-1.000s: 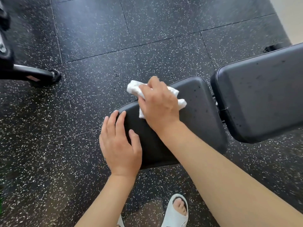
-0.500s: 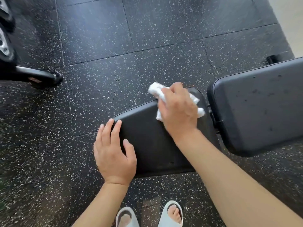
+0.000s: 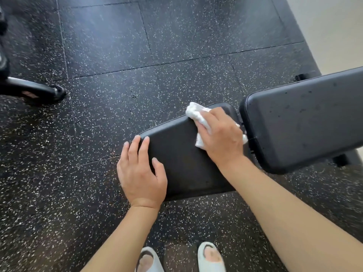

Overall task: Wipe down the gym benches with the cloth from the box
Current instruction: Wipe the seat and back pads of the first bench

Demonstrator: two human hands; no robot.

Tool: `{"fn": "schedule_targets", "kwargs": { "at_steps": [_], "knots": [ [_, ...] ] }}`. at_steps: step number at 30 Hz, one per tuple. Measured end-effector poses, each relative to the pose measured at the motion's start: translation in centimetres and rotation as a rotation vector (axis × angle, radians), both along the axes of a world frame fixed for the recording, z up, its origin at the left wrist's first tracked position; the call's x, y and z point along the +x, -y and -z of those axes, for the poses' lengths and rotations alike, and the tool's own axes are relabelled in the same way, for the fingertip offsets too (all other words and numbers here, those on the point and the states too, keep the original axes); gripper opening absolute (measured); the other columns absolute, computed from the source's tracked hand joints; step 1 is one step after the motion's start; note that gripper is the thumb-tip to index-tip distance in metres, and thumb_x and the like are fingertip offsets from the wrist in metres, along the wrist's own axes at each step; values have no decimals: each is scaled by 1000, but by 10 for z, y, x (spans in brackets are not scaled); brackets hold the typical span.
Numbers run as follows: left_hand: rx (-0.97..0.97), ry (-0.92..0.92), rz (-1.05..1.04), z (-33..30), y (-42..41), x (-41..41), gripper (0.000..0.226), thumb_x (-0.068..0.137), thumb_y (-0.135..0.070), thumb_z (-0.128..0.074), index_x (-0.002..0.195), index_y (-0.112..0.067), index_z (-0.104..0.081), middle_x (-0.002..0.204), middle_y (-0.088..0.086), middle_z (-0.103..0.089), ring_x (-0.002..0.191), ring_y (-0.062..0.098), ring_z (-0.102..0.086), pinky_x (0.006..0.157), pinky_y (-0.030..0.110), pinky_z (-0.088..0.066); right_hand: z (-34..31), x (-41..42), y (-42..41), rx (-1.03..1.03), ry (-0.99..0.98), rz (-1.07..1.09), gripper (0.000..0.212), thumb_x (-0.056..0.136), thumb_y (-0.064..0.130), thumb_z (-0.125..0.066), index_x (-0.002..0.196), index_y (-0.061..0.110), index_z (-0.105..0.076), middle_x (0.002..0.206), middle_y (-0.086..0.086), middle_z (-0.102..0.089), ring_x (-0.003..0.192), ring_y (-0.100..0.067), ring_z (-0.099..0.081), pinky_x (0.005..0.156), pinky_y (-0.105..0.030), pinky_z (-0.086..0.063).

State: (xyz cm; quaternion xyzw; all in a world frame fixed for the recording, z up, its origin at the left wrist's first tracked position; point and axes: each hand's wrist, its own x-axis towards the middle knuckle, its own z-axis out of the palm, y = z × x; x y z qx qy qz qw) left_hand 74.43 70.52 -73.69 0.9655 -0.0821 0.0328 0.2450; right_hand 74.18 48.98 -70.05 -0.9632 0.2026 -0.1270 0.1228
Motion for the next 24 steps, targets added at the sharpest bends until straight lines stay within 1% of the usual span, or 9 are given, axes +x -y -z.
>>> {"fn": "schedule_targets", "kwargs": {
  "at_steps": [2, 5, 8, 10, 12, 17, 19, 22, 24],
  "knots": [
    [-8, -12, 0, -1, 0, 0, 56, 94, -24, -51, 150, -16, -54, 161, 2, -46, 153, 31, -35, 120, 54, -32, 0, 1, -30, -9, -26, -59, 20, 99, 38, -65, 110, 24, -74, 99, 0, -62, 84, -23, -64, 61, -38, -49],
    [-13, -11, 6, 0, -2, 0, 57, 94, -23, -52, 150, -15, -54, 161, 4, -47, 153, 32, -36, 119, 53, -33, 2, 2, -76, 137, -32, -197, 22, 98, 34, -63, 111, 19, -73, 101, -2, -61, 81, -21, -62, 63, -37, -50],
    [-20, -8, 12, 1, -2, 0, 56, 95, -22, -53, 150, -14, -55, 161, 4, -47, 153, 32, -36, 121, 51, -32, 0, 6, -82, 281, -1, -243, 25, 94, 29, -67, 116, 17, -73, 103, -3, -61, 81, -21, -61, 67, -36, -51],
    [-9, -7, 5, 1, -2, -1, 55, 96, -22, -52, 150, -15, -55, 161, 3, -47, 153, 31, -35, 121, 50, -32, 0, 2, -74, 264, 2, -343, 23, 94, 29, -68, 112, 16, -72, 102, -2, -61, 82, -21, -61, 65, -38, -53],
    [1, -1, -7, 1, -1, -2, 55, 96, -22, -51, 150, -16, -54, 161, 2, -47, 153, 30, -36, 121, 49, -32, 1, -6, -55, 144, -9, -419, 18, 95, 33, -64, 102, 17, -69, 100, 1, -59, 84, -20, -61, 58, -41, -53],
    [9, 10, -34, -1, 4, -4, 55, 96, -24, -49, 150, -18, -54, 160, 1, -47, 153, 29, -36, 124, 48, -29, 7, -22, 32, -19, 31, -216, 18, 93, 35, -64, 103, 22, -71, 96, 2, -60, 83, -22, -64, 53, -34, -50],
    [24, 11, -39, -3, 6, -5, 55, 96, -24, -48, 150, -18, -54, 160, 1, -47, 152, 29, -36, 124, 46, -28, 11, -20, 48, 1, 31, -163, 15, 93, 31, -65, 100, 20, -70, 95, 0, -59, 82, -25, -64, 54, -38, -50],
    [43, 8, -37, -4, 7, -4, 55, 96, -23, -48, 150, -17, -54, 159, 2, -47, 151, 30, -37, 125, 48, -30, 15, -7, 28, 55, 53, -144, 14, 94, 27, -65, 96, 14, -68, 96, -6, -59, 82, -29, -62, 61, -44, -49],
    [56, 2, -32, -5, 7, -3, 56, 95, -23, -47, 150, -17, -53, 159, 2, -47, 150, 30, -38, 123, 51, -31, 12, -1, -5, 106, 50, -218, 16, 95, 28, -64, 99, 13, -68, 99, -7, -59, 86, -29, -61, 67, -45, -50]
  ]
}}
